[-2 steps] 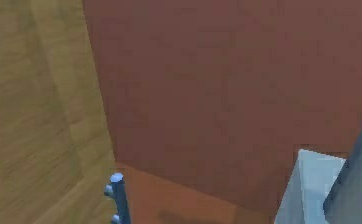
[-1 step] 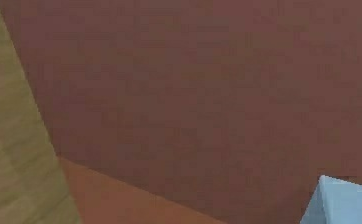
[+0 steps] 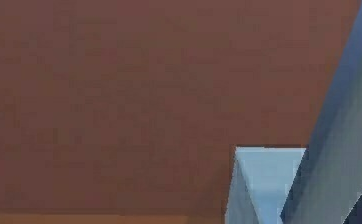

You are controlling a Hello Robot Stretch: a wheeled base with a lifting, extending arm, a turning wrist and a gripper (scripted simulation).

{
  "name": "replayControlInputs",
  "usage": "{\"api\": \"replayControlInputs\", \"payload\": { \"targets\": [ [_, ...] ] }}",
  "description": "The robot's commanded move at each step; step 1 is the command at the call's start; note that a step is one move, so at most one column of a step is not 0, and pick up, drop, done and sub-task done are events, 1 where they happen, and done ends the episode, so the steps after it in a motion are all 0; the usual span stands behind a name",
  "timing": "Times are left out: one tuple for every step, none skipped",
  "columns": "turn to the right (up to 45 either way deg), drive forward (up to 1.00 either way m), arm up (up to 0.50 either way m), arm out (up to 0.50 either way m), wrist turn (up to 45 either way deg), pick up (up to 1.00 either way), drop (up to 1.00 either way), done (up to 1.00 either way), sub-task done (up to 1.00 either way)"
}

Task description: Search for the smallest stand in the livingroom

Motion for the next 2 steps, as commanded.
{"api": "replayControlInputs", "payload": {
  "targets": [
    [0.0, 0.3, 0.0, 0.0, 0.0, 0.0, 0.0, 0.0, 0.0],
    [-45.0, 0.0, 0.0, 0.0, 0.0, 0.0, 0.0, 0.0, 0.0]
  ]
}}
